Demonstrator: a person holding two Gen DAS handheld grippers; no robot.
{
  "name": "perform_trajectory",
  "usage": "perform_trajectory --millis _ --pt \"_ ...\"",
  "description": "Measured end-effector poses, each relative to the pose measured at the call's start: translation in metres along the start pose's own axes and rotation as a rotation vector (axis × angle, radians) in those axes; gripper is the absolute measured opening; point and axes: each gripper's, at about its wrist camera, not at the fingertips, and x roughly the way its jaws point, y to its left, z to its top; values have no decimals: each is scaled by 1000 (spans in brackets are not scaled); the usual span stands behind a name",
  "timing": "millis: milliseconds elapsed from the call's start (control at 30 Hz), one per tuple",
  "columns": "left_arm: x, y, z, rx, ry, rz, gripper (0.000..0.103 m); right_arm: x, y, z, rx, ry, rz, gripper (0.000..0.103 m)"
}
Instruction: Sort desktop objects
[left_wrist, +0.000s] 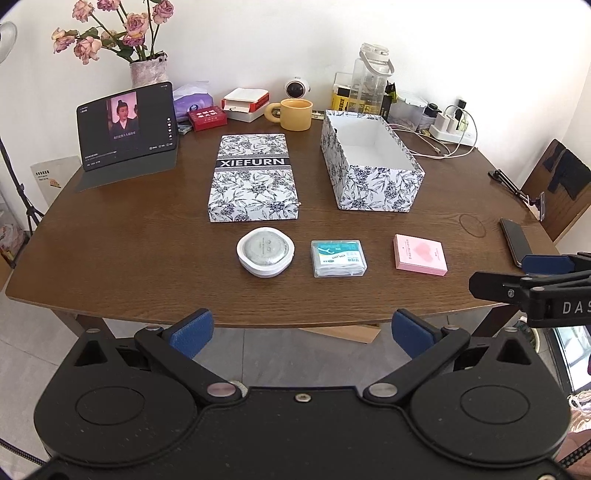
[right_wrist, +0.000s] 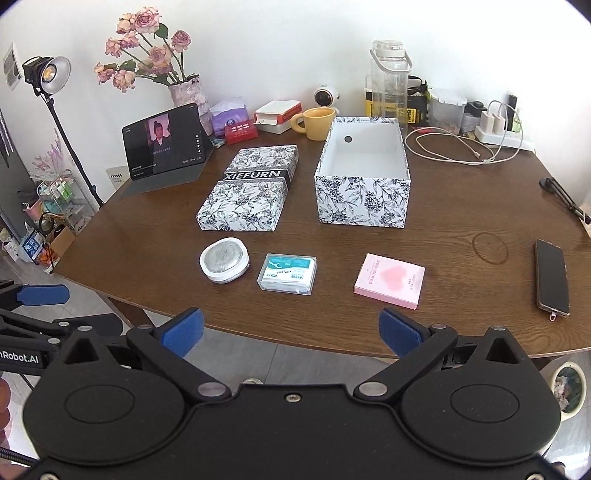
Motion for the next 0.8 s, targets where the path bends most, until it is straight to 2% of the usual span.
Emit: perform_trajectory --millis 233,800 --pt "-6 -14 -8 -15 -4 -27 103 0 -6 0 10 -7 -8 102" --pt "0 -19 2 -14 1 -36 103 -2 -17 3 0 -7 -10 102"
